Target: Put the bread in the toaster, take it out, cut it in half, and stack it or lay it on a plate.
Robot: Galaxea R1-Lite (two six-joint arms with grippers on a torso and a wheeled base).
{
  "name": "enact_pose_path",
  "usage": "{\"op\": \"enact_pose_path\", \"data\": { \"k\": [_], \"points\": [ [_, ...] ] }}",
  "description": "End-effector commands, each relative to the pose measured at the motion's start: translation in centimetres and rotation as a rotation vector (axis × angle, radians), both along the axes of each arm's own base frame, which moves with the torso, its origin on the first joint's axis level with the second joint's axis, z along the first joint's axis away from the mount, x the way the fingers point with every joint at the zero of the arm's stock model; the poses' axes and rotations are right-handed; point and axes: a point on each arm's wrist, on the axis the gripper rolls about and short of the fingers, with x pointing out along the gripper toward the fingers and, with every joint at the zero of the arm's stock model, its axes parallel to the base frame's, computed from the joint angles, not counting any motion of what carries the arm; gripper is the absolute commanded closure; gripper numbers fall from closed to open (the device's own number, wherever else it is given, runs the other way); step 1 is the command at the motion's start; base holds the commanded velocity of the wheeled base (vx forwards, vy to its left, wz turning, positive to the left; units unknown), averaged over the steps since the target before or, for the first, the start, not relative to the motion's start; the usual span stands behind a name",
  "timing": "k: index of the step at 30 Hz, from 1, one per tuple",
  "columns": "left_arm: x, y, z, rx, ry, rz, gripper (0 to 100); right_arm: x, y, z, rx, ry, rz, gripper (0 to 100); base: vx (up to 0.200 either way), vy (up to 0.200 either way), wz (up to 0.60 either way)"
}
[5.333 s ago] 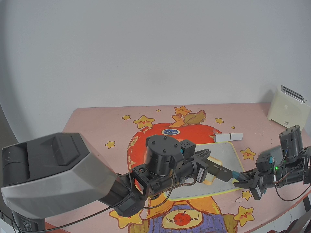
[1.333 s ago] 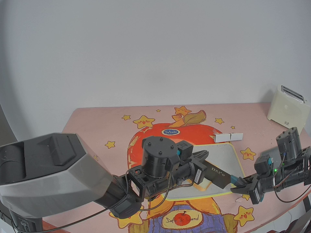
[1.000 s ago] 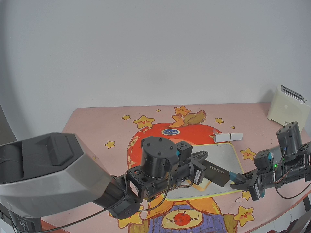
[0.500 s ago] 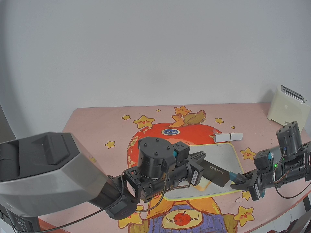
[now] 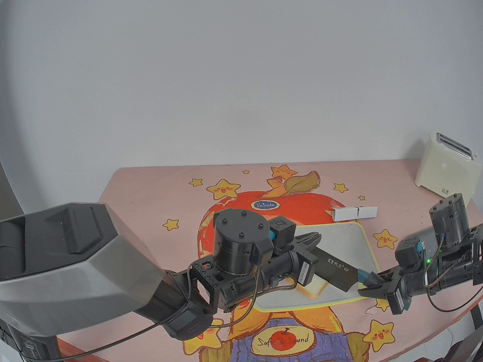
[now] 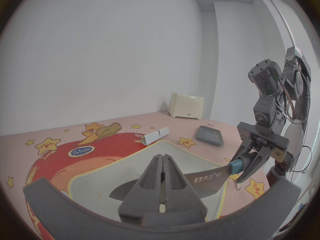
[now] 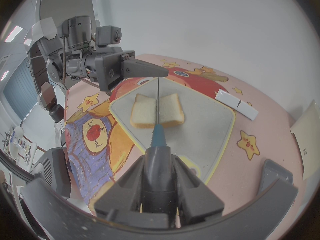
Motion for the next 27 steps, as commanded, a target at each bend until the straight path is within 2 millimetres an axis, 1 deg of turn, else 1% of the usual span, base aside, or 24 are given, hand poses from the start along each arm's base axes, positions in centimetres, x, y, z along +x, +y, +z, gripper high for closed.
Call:
{"op": "enact_pose_path", "data": {
  "k": [1, 5, 7, 9, 13, 15, 18, 27],
  "points": [
    [0.3, -0.3, 1.0, -0.033, -0.027, 0.001, 100, 0.1, 0.1, 0.5, 0.005, -0.026, 0.009, 100, 0.000, 0.000, 0.00],
    [0.3, -0.4, 1.6, -0.042, -0.035, 0.001, 100, 0.2, 0.1, 0.5, -0.002, -0.032, 0.012, 100, 0.000, 0.000, 0.00],
    [0.3, -0.4, 1.5, -0.040, -0.033, 0.002, 100, 0.1, 0.1, 0.5, -0.003, -0.029, 0.012, 100, 0.000, 0.000, 0.00],
    [0.3, -0.4, 1.1, -0.030, -0.025, -0.001, 100, 0.2, 0.1, 0.5, -0.005, -0.031, 0.017, 100, 0.000, 0.000, 0.00],
    [0.3, -0.5, 0.9, -0.025, -0.020, -0.002, 100, 0.2, 0.0, 0.4, -0.027, -0.040, 0.024, 100, 0.000, 0.000, 0.00],
    [0.3, -0.6, 0.2, -0.008, -0.008, -0.003, 100, 0.1, 0.0, 0.2, -0.038, -0.038, 0.017, 100, 0.000, 0.000, 0.00],
    [0.4, -0.6, -0.4, 0.004, 0.000, -0.001, 100, 0.1, 0.0, 0.2, -0.039, -0.037, 0.017, 100, 0.000, 0.000, 0.00],
    [0.4, -0.7, 0.1, -0.007, -0.010, -0.003, 100, 0.2, 0.1, 0.4, -0.035, -0.048, 0.018, 100, 0.000, 0.000, 0.00]
  ]
}}
